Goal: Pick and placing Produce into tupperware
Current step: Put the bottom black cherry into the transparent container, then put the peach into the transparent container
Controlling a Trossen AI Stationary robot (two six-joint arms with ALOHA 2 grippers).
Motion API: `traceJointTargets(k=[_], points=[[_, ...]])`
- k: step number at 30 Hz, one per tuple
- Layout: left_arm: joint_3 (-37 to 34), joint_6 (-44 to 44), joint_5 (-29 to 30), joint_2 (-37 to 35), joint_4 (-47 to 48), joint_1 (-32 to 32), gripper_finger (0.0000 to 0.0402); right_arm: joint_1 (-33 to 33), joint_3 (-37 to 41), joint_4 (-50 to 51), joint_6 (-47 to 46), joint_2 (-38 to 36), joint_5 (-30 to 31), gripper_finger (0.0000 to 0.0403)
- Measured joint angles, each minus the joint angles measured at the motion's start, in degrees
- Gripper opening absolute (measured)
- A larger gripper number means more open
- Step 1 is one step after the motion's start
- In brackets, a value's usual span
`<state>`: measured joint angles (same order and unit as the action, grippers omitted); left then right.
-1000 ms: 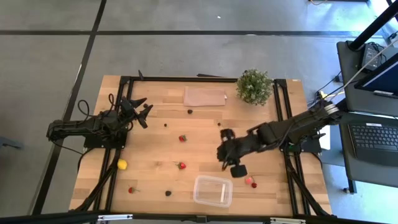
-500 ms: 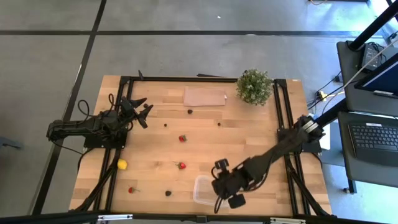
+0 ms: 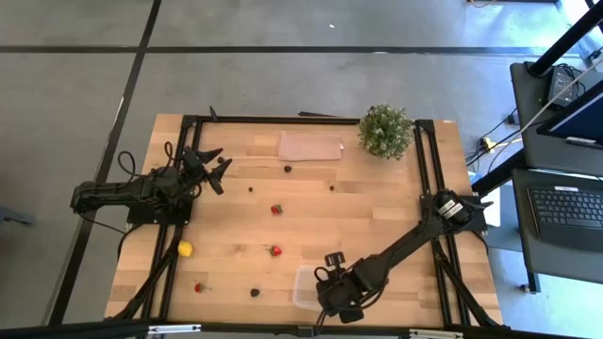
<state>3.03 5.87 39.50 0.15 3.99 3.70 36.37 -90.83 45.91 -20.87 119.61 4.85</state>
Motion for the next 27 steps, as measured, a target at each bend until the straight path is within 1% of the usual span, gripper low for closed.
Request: traceJointTargets(k=[3, 7, 14, 16, 18, 22, 27], points=[[0.00, 0.00, -0.01, 0.00, -0.02, 0.00, 0.0229, -0.02, 0.00, 0.01, 0.43, 0.03, -0.42, 0.0123], [0.00, -0.02, 0.00, 0.01, -0.02, 0.01, 0.0229, -0.02, 0.00, 0.00, 0.34, 0.03, -0.42, 0.0136], [0.00, -0.44, 0.01, 0.01, -0.04, 0.02, 0.0229, -0.07, 0.00, 0.23, 0.57, 0.03, -0.46, 0.0186], [0.00, -0.44, 0.01, 0.01, -0.04, 0.00, 0.0229, -0.21, -0.42, 2.53, 0.31, -0.03, -0.47, 0.0201], [0.00, -0.44, 0.01, -0.01, -0.04, 0.02, 0.0229, -0.28, -2.07, 6.91, 0.23, -0.56, -0.35, 0.0212], [0.00, -0.46, 0.01, 0.01, 0.00, 0.01, 0.0229, -0.23, -5.57, 13.48, -1.26, -4.86, 3.60, 0.0224], [0.00, -0.48, 0.03, 0.00, 0.07, 0.00, 0.0229, 1.90, -4.49, 17.45, -1.55, -13.55, 8.97, 0.0227]])
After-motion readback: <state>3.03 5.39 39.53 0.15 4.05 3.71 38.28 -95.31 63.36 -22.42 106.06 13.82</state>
